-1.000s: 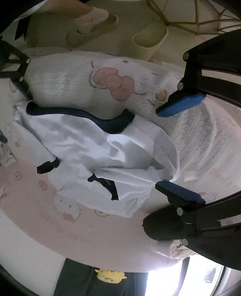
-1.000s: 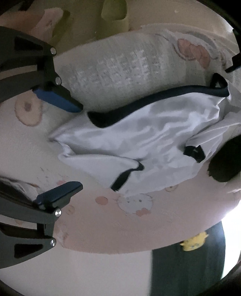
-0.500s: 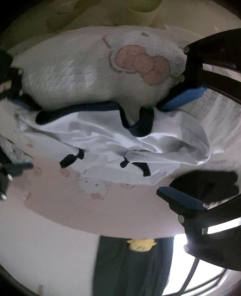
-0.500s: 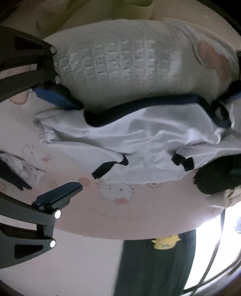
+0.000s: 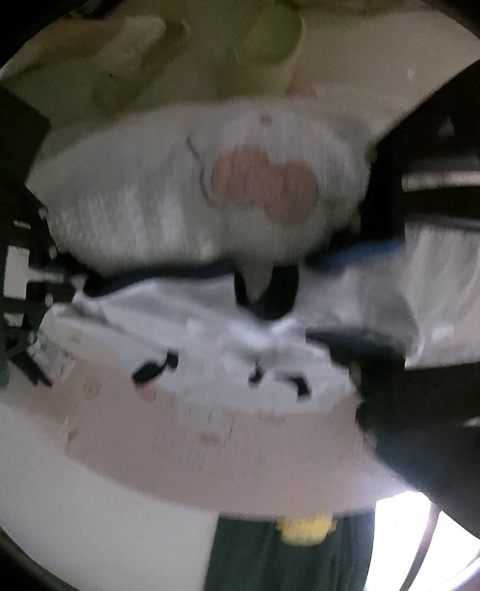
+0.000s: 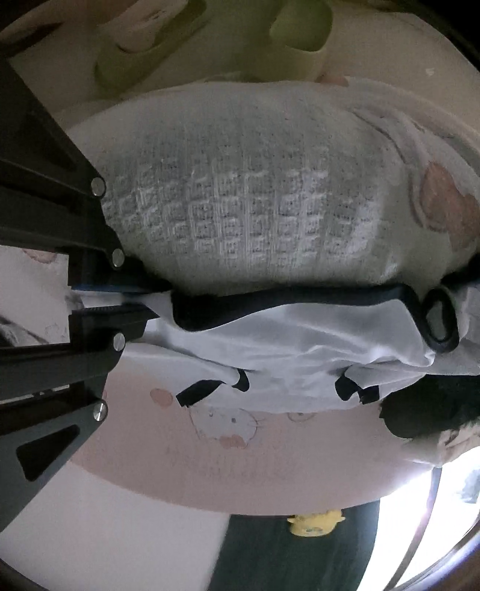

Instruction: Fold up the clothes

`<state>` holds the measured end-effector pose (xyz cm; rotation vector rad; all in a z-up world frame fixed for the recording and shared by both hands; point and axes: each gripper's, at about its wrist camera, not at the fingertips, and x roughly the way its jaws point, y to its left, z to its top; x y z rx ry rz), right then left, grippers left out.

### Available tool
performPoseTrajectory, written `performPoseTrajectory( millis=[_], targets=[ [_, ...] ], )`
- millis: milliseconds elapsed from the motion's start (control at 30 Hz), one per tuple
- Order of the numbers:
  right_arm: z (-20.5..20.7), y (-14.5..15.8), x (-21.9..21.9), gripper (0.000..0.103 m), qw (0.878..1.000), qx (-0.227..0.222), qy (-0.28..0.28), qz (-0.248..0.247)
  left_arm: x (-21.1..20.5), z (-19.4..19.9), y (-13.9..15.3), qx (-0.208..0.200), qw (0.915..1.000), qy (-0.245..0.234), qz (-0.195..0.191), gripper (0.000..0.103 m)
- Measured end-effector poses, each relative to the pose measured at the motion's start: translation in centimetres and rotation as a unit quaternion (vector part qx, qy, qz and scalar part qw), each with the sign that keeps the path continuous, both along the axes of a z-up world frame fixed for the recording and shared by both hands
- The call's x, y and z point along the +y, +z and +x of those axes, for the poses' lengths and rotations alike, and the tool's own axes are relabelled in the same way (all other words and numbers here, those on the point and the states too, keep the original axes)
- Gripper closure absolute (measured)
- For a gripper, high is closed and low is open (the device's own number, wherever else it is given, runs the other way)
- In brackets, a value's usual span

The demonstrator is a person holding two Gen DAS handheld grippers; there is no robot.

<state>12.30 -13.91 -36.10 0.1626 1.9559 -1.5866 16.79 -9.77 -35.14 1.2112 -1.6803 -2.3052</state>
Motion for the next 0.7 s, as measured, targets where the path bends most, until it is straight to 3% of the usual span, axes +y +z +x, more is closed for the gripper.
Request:
performPoseTrajectory(
  millis=[133,267,333,500,600,700],
  targets=[
    [-0.9,1.1,-0.6,0.095,0.998,-0.05,-0.037,-0.026,-0.5,-0.7,1.0,-0.022,0.9973,0.032,0.063,0.089],
    [-1.6,1.7,-1.2,0.095,0.994,-0.082,-0.059,-0.035,-2.2,-2.1,2.9,-0.036,0.9807,0.097,0.166,0.09],
    [-2.0,1.9,-1.4,0.095,0.992,-0.096,-0.073,-0.043,-2.7,-2.5,3.4,-0.038,0.973,0.116,0.196,0.09],
    [-3.0,2.6,-2.0,0.095,0.983,-0.138,-0.109,-0.062,-2.8,-3.0,4.1,-0.041,0.9635,0.15,0.218,0.09],
    [-4.2,3.5,-1.7,0.095,0.966,-0.199,-0.144,-0.086,-2.6,-2.9,4.1,-0.047,0.9578,0.161,0.234,0.09],
    [-6.1,5.8,-1.1,0.095,0.93,-0.287,-0.186,-0.136,-3.0,-2.7,5.0,-0.047,0.9453,0.183,0.266,0.089]
  ],
)
